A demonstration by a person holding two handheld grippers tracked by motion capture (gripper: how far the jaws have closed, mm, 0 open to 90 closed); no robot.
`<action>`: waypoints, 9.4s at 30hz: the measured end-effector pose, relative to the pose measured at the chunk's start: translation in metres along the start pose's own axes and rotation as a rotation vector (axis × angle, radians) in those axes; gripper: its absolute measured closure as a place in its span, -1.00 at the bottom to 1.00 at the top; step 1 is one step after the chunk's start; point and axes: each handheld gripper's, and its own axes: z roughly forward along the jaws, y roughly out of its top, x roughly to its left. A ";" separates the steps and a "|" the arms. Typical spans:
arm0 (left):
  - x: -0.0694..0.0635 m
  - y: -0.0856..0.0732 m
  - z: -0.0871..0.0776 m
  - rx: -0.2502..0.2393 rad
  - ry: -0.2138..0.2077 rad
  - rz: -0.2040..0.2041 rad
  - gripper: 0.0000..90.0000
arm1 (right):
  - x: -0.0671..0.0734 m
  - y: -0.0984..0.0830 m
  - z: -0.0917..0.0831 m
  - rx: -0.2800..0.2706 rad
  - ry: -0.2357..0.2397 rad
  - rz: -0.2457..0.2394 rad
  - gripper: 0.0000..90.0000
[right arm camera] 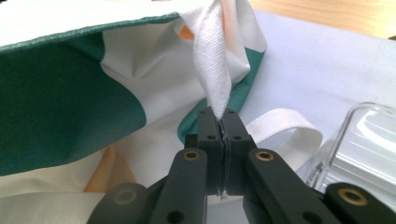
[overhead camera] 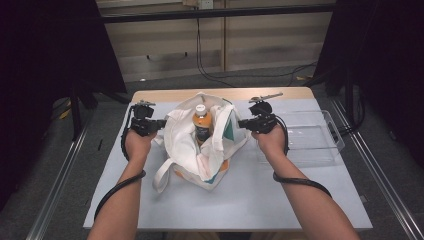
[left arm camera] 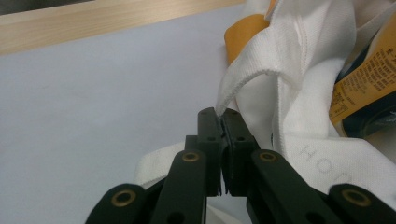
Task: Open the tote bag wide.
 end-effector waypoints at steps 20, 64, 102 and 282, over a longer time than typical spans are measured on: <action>-0.009 0.018 -0.029 -0.067 0.000 0.016 0.50 | 0.016 0.008 -0.006 -0.021 -0.001 -0.030 0.68; -0.031 0.031 -0.042 -0.077 -0.019 0.045 0.29 | 0.038 0.053 -0.040 -0.022 -0.001 0.016 0.36; -0.036 0.031 -0.035 -0.067 -0.032 0.015 0.30 | 0.057 0.066 -0.030 0.005 0.018 0.043 0.06; -0.036 0.027 -0.003 0.013 -0.019 -0.024 0.96 | 0.025 0.035 0.018 0.121 0.024 0.018 1.00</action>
